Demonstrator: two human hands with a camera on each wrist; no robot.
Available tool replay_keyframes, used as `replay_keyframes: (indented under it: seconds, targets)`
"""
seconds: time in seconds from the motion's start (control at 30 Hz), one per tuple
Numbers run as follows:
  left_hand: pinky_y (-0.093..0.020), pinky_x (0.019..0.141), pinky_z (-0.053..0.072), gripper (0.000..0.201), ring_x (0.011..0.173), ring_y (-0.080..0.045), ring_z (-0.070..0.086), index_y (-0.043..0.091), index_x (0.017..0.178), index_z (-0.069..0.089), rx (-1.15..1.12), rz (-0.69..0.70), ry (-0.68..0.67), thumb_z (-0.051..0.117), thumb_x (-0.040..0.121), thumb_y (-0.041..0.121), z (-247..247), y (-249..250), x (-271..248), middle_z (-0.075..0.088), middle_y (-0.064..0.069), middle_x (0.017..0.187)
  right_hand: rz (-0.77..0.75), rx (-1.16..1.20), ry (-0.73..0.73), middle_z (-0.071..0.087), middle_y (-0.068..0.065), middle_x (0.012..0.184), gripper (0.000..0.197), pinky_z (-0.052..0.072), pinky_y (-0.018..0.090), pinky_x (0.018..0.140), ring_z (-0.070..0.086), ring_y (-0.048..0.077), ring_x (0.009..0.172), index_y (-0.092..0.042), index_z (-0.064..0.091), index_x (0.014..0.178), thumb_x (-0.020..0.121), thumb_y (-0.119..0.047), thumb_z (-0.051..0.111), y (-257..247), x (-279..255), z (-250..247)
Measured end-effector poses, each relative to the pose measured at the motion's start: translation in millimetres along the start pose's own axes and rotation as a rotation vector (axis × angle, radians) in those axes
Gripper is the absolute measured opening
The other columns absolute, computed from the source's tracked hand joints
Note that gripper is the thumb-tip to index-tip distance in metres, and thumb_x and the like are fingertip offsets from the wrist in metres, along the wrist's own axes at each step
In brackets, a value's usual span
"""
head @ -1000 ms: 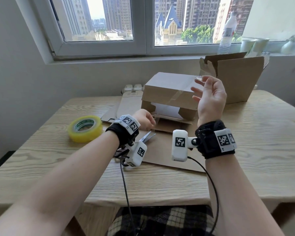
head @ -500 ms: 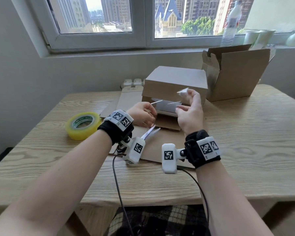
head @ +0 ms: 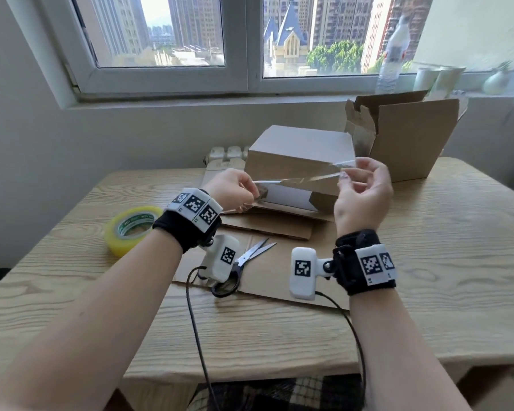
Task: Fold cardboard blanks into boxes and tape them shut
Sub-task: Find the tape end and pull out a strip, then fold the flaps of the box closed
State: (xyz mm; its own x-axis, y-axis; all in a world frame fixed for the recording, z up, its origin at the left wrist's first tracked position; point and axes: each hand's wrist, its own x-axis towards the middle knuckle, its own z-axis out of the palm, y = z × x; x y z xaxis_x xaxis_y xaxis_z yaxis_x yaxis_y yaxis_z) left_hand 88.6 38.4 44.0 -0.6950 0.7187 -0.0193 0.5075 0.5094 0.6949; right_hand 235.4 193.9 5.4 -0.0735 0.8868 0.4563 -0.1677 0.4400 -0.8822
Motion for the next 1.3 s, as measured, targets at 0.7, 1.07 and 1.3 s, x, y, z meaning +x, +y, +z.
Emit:
replay_keyframes:
  seconds: [0.7,1.07,1.3]
  targets:
    - [-0.029,0.073,0.049,0.01,0.078,-0.013,0.061,0.024,0.085,0.069,0.141,0.136,0.369,0.066,0.084,0.014,13,13,26,0.068,0.005,0.083,-0.176,-0.088,0.216,0.066,0.0,0.092,0.011,0.049,0.022,0.062,0.062,0.022,0.072,-0.013,0.066,0.096,0.094,-0.014,0.056,76,45,-11]
    - [-0.024,0.064,0.052,0.007,0.066,-0.011,0.064,0.024,0.09,0.07,0.1,0.25,0.296,0.074,0.084,0.021,5,20,43,0.068,0.004,0.082,-0.122,-0.064,0.264,0.053,-0.005,0.08,0.029,0.053,0.047,0.068,0.059,0.028,0.073,-0.011,0.057,0.119,0.091,-0.01,0.048,85,47,-4]
    - [-0.011,0.059,0.049,0.018,0.059,-0.001,0.062,0.027,0.086,0.075,0.095,0.265,0.259,0.076,0.08,0.01,-7,7,42,0.07,0.006,0.079,-0.31,-0.055,0.333,0.052,0.004,0.081,0.035,0.05,0.048,0.06,0.056,0.032,0.066,-0.005,0.052,0.128,0.094,-0.005,0.042,65,42,-13]
